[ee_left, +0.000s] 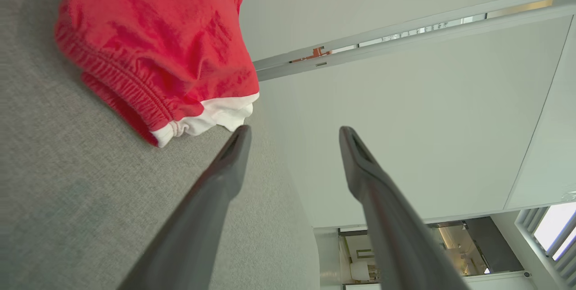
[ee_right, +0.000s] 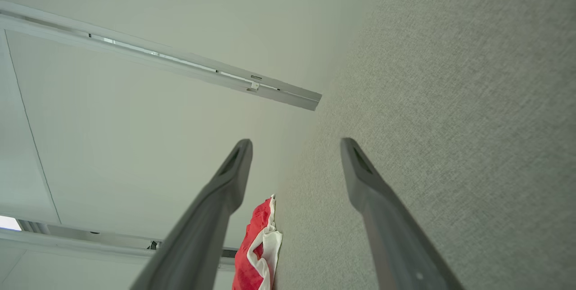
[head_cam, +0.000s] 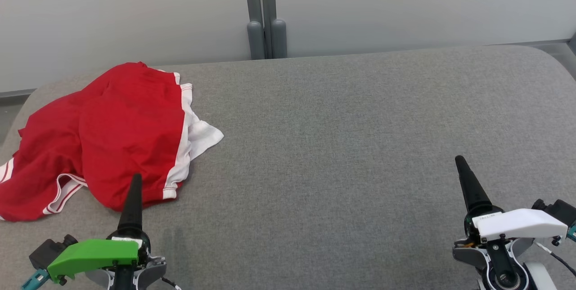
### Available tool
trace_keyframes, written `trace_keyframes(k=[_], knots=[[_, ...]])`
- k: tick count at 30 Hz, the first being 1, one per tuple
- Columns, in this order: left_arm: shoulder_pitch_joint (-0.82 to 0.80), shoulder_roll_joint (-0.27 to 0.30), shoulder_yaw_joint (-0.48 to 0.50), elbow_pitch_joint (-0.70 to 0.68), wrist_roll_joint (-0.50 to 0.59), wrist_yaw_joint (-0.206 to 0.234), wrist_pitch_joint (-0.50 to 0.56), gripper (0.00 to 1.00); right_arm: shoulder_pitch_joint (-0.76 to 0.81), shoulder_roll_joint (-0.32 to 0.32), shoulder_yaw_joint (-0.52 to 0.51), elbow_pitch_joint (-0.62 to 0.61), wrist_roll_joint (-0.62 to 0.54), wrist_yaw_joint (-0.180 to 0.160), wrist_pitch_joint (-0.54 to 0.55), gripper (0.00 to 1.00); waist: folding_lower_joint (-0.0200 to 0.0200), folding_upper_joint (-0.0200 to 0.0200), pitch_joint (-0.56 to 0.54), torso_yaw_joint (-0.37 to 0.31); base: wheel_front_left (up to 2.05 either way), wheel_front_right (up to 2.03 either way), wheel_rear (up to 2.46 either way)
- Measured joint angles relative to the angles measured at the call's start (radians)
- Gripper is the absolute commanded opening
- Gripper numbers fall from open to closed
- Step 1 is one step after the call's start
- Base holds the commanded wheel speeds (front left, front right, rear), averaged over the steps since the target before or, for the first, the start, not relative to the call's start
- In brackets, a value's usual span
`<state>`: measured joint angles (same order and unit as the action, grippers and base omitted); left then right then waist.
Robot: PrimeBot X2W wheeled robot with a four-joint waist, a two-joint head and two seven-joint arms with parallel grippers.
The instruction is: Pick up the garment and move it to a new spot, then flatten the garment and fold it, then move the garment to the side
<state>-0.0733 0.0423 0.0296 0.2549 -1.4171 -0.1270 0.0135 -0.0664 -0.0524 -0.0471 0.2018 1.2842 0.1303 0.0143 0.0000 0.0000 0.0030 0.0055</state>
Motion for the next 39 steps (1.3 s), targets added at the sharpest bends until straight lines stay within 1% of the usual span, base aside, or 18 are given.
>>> trace_keyframes(k=[4, 12, 15, 28, 39], knots=[[0.005, 0.0, -0.012, -0.004, 0.087, 0.0, -0.016, 1.0, 0.002, -0.002, 0.005, -0.015, -0.098, 0.0, -0.016, 1.0, 0.0, 0.0, 0.0, 0.002, 0.0, 0.0, 0.0], [0.017, 0.012, -0.062, -0.009, 0.288, 0.0, -0.047, 1.0, 0.017, -0.029, 0.018, -0.03, -0.305, 0.0, -0.046, 1.0, 0.0, 0.0, -0.002, 0.005, 0.0, 0.0, 0.0], [0.019, 0.016, -0.066, -0.007, 0.357, 0.0, -0.058, 1.0, 0.019, -0.029, 0.023, -0.034, -0.366, 0.0, -0.057, 1.0, 0.0, 0.0, -0.003, 0.005, 0.0, 0.0, 0.0], [0.022, 0.023, -0.074, -0.021, 0.625, 0.0, -0.1, 1.0, 0.02, -0.029, 0.026, -0.045, -0.588, 0.0, -0.099, 1.0, 0.0, 0.0, -0.004, 0.005, 0.0, 0.0, 0.0], [0.022, 0.026, -0.094, -0.021, 0.777, 0.0, -0.133, 1.0, 0.02, -0.026, 0.017, -0.033, -0.74, 0.0, -0.132, 1.0, 0.0, 0.0, -0.005, 0.007, 0.0, 0.0, 0.0]])
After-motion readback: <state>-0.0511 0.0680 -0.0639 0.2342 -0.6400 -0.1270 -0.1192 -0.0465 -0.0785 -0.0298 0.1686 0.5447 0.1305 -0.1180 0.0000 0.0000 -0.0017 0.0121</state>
